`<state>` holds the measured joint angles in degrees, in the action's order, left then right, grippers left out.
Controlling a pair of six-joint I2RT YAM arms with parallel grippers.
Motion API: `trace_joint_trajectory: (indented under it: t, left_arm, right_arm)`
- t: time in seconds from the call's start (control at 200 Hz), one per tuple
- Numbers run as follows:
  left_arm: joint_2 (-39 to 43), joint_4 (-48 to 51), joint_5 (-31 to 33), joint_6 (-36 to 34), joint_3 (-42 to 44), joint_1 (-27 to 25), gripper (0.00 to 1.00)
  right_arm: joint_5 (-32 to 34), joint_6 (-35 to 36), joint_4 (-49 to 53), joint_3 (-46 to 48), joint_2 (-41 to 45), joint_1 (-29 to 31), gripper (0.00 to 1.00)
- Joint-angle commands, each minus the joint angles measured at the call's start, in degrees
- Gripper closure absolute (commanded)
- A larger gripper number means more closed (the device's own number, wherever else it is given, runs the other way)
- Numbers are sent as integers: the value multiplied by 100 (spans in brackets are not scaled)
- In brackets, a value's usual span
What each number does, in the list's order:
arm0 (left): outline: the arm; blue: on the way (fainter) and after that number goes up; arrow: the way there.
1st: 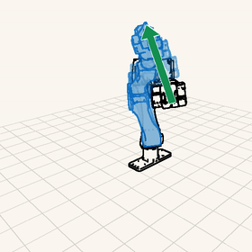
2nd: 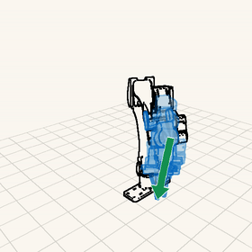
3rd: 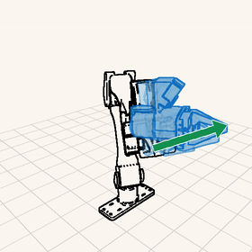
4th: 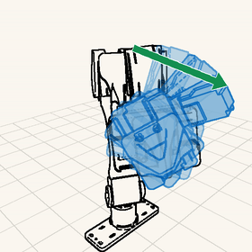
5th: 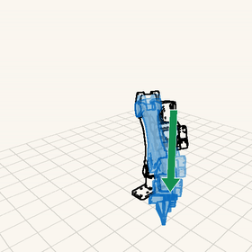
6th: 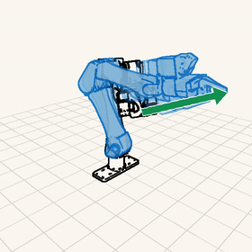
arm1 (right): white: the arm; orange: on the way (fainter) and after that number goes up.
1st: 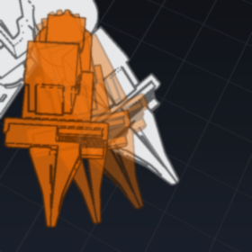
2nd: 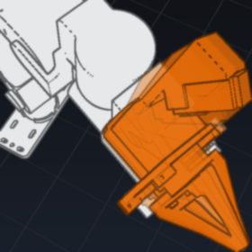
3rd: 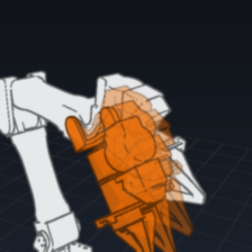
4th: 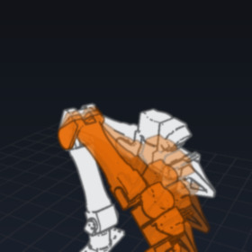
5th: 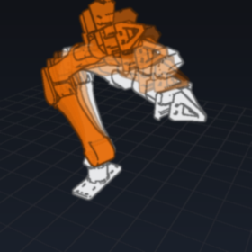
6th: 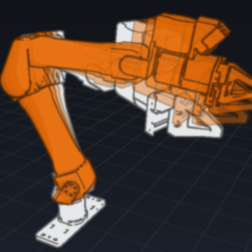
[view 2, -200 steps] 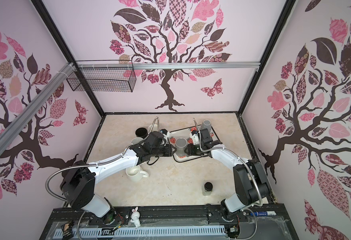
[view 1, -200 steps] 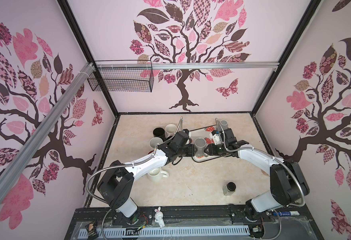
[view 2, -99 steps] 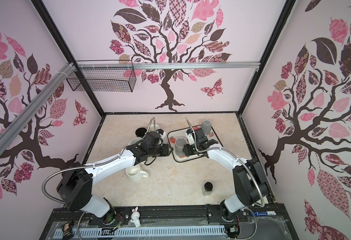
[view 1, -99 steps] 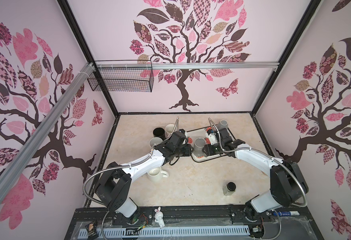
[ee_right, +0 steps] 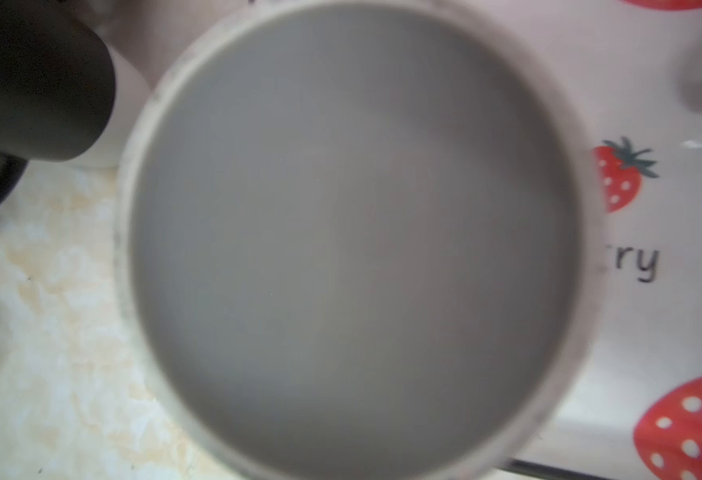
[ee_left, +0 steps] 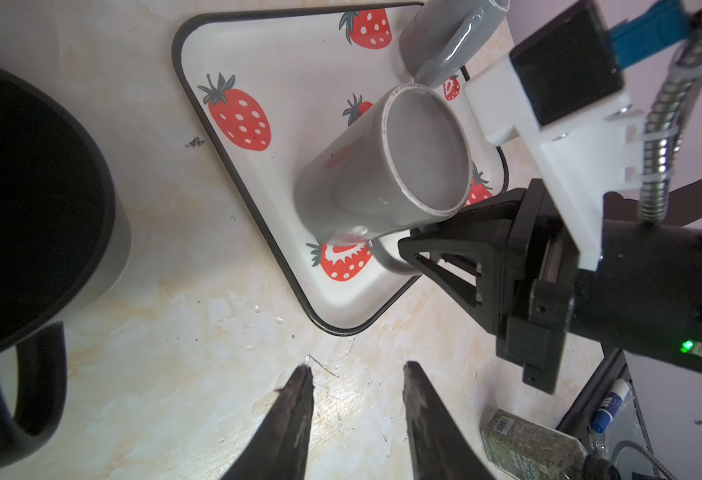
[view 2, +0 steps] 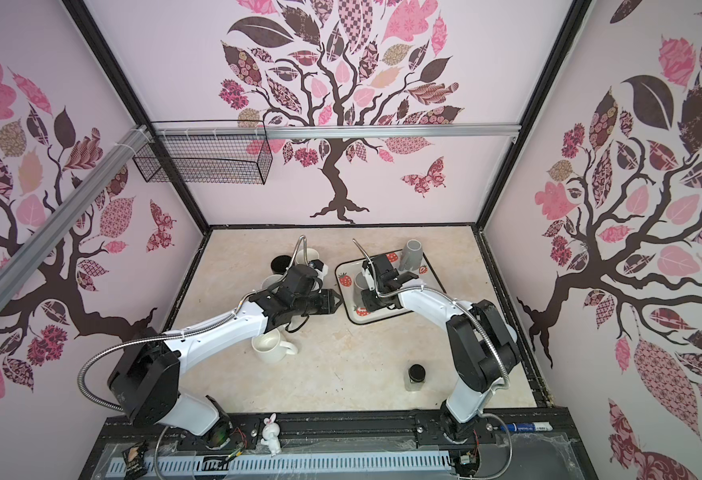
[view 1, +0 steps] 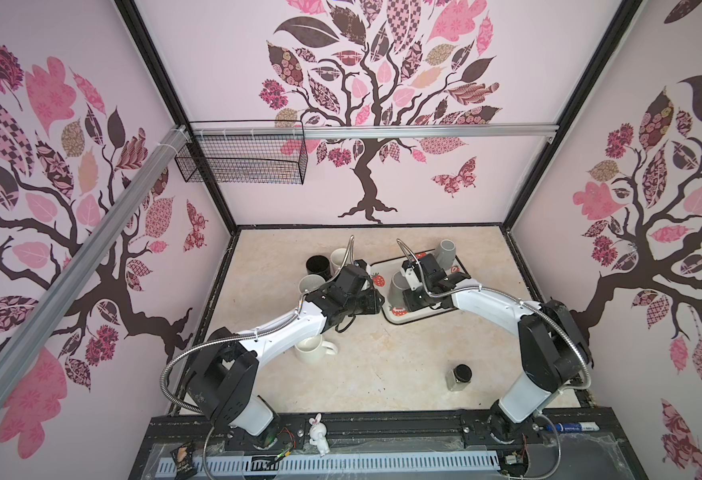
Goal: Turn the mug right side up
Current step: 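Grasp the upside-down grey mug with the right gripper while the left approaches, then lift and tilt the grey mug with the right gripper toward the left gripper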
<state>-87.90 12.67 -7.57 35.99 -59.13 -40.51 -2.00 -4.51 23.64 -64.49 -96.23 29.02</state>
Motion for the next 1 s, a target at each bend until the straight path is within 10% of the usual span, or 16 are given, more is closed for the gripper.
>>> trace_joint_trajectory:
  t: [0.0,0.415,0.675,0.995]
  left_arm:
    - [179,-31,89,-80,154,26,61]
    - [1428,-102,783,-728,599,70,61]
    - [3423,-913,1794,-925,1832,171,45]
    - [4028,-2665,-938,721,2637,1347,33]
  right_arm:
    - [262,123,121,-237,38,48,99]
    - [-244,-520,-1325,408,1656,49,100]
    - [-1254,-2117,-3110,984,2528,-87,100]
    - [-2966,-4921,-6339,1417,2065,-76,100]
